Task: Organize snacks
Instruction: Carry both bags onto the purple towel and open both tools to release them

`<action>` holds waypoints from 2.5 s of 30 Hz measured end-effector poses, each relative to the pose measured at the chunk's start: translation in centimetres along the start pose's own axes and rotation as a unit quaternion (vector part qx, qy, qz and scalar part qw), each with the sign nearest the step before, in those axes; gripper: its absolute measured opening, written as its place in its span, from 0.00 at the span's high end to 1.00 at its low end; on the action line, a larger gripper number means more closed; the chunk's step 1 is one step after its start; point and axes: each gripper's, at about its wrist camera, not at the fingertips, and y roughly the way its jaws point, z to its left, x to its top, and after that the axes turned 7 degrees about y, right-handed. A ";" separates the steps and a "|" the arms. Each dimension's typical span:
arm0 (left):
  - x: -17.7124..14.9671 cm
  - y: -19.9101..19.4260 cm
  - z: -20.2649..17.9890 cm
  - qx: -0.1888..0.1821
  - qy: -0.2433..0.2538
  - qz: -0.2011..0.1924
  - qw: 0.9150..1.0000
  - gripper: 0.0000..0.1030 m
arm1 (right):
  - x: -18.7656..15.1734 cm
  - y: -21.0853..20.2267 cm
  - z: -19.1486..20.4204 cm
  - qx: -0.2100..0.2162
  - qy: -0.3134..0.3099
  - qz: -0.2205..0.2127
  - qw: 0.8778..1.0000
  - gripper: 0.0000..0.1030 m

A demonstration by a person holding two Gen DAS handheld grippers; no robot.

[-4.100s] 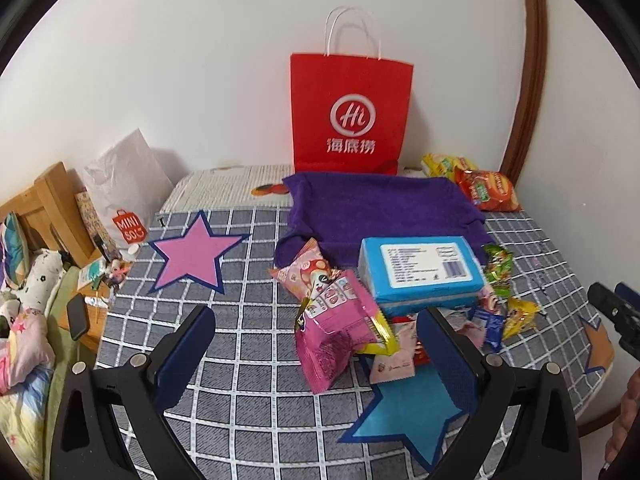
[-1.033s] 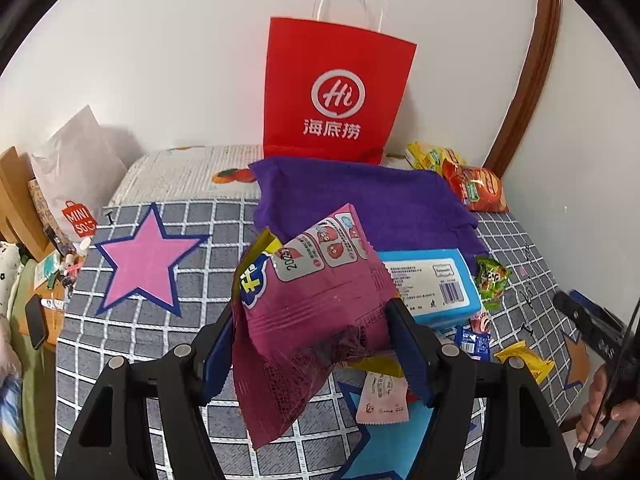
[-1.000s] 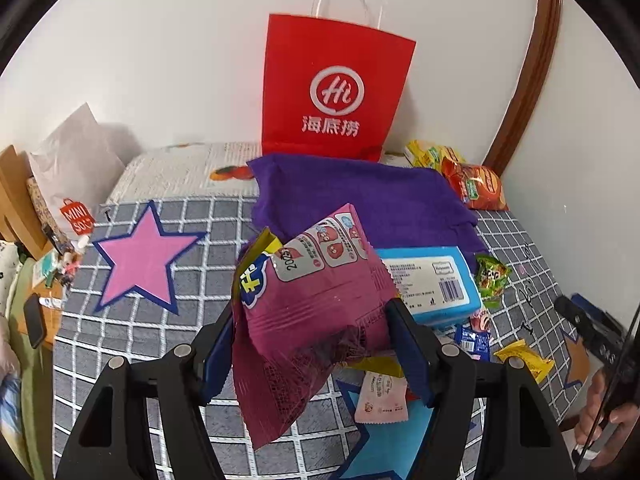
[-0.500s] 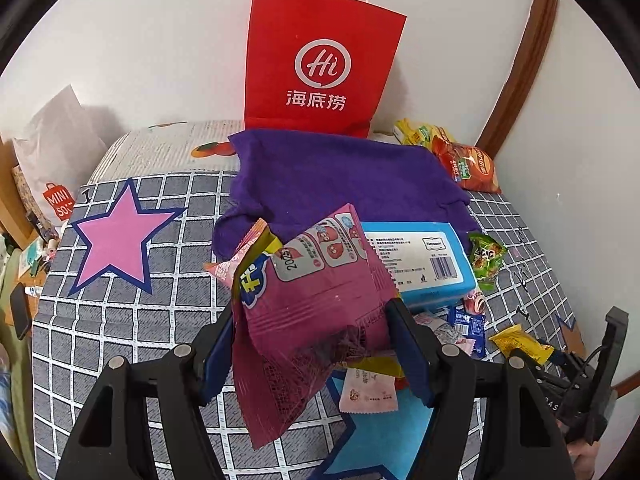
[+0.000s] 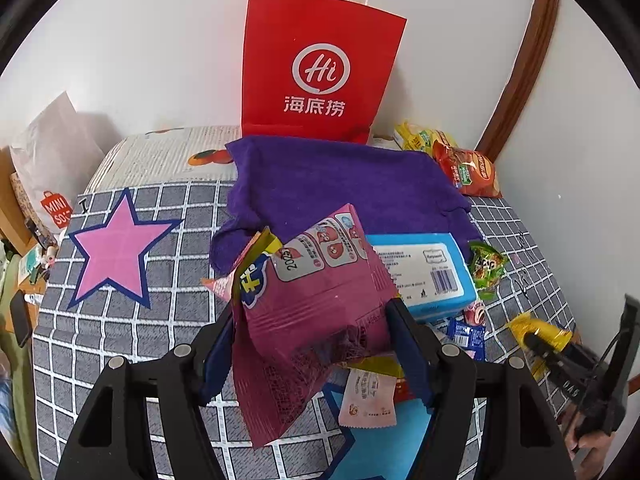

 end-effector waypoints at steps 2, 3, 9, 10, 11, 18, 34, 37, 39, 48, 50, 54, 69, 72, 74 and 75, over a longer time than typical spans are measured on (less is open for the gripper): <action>0.6 0.0 -0.1 0.002 0.003 -0.001 1.000 0.33 | 1.2 -0.6 0.6 0.004 -0.005 -0.010 1.000 0.61; 1.0 -0.1 -0.1 0.003 0.005 -0.002 1.000 0.33 | 1.9 -0.8 0.8 0.007 -0.006 -0.013 1.000 0.61; 3.2 -0.4 -0.2 0.011 0.014 -0.015 1.000 0.33 | 6.1 -2.1 3.3 0.029 -0.018 -0.044 0.998 0.61; 3.5 -0.3 -0.2 0.012 0.016 -0.017 1.000 0.33 | 6.7 -2.3 3.8 0.030 -0.022 -0.049 0.998 0.61; 3.8 -0.2 -0.2 0.013 0.016 -0.017 1.000 0.33 | 7.3 -2.4 4.3 0.032 -0.026 -0.053 0.998 0.61; 5.7 1.7 0.1 0.018 0.021 -0.012 1.000 0.33 | 10.4 -1.3 6.4 0.048 -0.030 -0.061 0.997 0.61; 10.4 8.5 2.3 0.039 0.023 0.011 0.999 0.33 | 17.1 6.4 8.6 0.054 -0.043 -0.051 0.996 0.61; 11.0 9.7 2.6 0.038 0.022 0.015 0.999 0.33 | 18.1 7.9 9.2 0.058 -0.048 -0.047 0.996 0.61; 11.3 10.6 2.9 0.037 0.020 0.018 0.999 0.33 | 18.9 9.0 9.7 0.058 -0.055 -0.045 0.996 0.61; 13.1 13.9 3.5 0.029 0.018 0.026 0.999 0.33 | 21.8 13.7 11.2 0.056 -0.075 -0.029 0.995 0.61; 13.3 14.9 3.6 0.028 0.019 0.032 0.999 0.33 | 22.1 15.1 11.3 0.056 -0.079 -0.016 0.995 0.61; 13.6 17.0 3.8 0.021 0.016 0.047 0.999 0.33 | 22.1 16.9 11.4 0.053 -0.082 0.000 0.995 0.61; 14.0 21.2 4.3 0.014 0.007 0.079 0.997 0.32 | 21.6 21.3 11.2 0.037 -0.078 0.059 0.995 0.61; 14.1 21.3 4.2 0.017 0.011 0.080 0.997 0.32 | 21.8 22.0 10.9 0.038 -0.063 0.073 0.995 0.61; 14.1 21.4 4.0 0.019 0.017 0.081 0.996 0.32 | 21.8 22.4 10.7 0.033 -0.059 0.081 0.994 0.60; 14.1 21.4 3.9 0.020 0.019 0.081 0.996 0.32 | 21.8 22.5 10.7 0.031 -0.058 0.082 0.994 0.60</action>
